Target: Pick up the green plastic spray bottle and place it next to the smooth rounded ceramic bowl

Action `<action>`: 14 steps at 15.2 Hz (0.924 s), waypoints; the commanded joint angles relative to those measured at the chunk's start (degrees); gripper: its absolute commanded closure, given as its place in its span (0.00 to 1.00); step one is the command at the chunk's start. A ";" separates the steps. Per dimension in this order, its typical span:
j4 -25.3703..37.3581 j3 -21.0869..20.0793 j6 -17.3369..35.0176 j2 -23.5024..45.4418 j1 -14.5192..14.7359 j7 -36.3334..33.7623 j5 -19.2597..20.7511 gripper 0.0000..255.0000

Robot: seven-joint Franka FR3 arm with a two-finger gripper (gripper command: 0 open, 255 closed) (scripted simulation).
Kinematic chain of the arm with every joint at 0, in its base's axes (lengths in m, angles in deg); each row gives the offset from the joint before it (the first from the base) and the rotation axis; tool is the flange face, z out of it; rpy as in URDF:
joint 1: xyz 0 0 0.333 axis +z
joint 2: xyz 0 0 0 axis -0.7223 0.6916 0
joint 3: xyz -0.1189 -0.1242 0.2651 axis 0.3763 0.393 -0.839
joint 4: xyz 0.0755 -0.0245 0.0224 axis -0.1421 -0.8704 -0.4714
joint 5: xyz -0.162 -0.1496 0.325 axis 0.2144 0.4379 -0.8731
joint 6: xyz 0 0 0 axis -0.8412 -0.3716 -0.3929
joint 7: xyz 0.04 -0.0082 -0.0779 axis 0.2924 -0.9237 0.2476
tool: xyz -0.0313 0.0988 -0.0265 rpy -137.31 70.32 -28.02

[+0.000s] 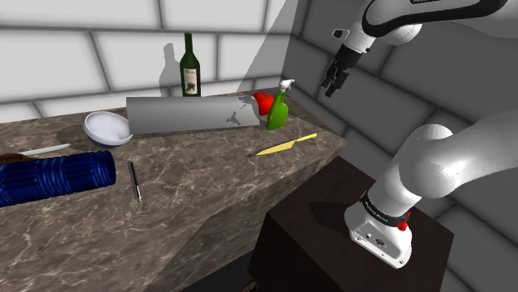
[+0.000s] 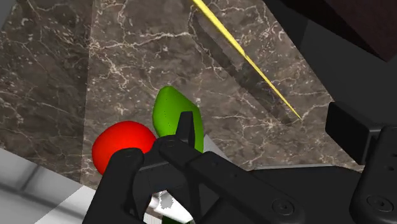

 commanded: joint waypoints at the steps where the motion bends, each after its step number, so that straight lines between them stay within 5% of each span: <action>1: 1.72 5.53 3.31 4.53 3.66 8.91 -2.25 0.00; 6: 8.81 20.48 7.10 18.06 16.61 32.71 -14.37 0.00; 10: 17.79 32.92 2.17 36.00 27.43 57.60 -34.60 0.00; 12: 23.37 32.89 -4.40 47.49 25.58 69.70 -46.01 0.00; 14: 27.78 28.35 -8.56 53.64 20.30 76.12 -51.15 0.00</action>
